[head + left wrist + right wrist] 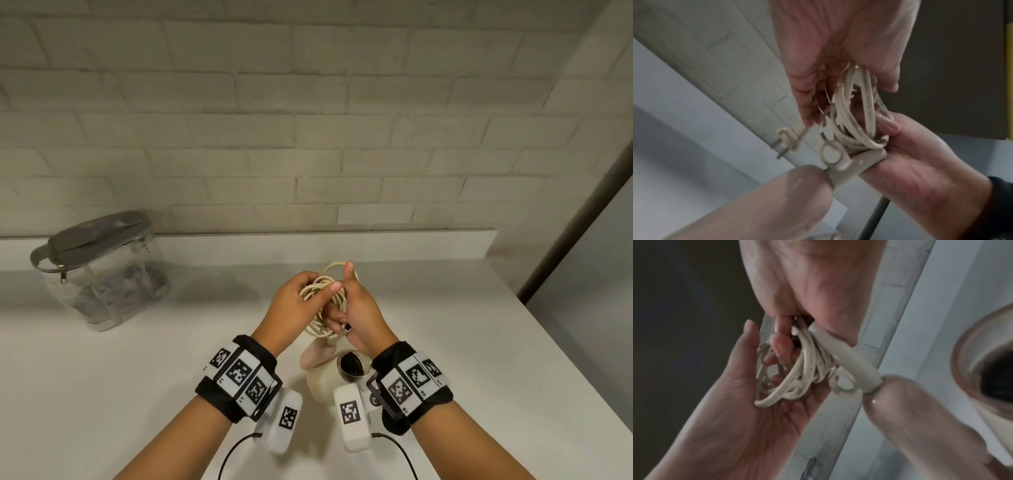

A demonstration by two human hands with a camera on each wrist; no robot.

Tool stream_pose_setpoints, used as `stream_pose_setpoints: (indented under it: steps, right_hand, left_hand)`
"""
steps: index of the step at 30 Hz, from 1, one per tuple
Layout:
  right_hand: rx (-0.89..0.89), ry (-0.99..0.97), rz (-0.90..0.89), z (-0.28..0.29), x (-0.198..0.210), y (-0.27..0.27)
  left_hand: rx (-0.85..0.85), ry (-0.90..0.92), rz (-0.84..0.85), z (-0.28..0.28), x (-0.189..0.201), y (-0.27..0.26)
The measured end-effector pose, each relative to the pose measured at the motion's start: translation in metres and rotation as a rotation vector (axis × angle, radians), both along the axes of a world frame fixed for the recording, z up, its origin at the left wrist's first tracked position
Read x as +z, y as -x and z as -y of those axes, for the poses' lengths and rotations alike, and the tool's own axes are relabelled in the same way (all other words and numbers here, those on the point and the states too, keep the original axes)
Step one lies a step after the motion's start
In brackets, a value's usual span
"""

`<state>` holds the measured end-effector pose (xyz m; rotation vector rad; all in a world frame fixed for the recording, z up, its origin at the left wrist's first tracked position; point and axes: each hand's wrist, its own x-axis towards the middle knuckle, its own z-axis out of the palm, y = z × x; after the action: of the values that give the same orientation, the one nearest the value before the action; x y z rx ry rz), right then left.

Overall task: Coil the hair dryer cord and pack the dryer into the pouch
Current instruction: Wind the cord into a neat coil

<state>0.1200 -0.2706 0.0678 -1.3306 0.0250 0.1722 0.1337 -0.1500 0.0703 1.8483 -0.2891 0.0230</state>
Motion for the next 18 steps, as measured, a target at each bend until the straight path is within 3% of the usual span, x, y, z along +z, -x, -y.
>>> stream_pose_setpoints:
  steps: [4,9,11,18]
  right_hand:
    - [-0.136,-0.009,0.040,0.000,-0.004,-0.002]
    - [-0.388,-0.112,-0.008,-0.008,-0.004,-0.005]
    - [-0.434,-0.134,-0.019,-0.008,-0.003,-0.006]
    - [-0.344,-0.083,-0.009,0.000,-0.007,-0.009]
  left_hand:
    - [0.081,-0.031,0.051,-0.001,-0.008,-0.001]
    - [0.032,0.280,-0.074,0.011,-0.006,0.008]
    - [0.042,0.265,-0.075,0.011,-0.007,0.006]
    - [-0.126,0.330,-0.182,0.005,0.008,0.008]
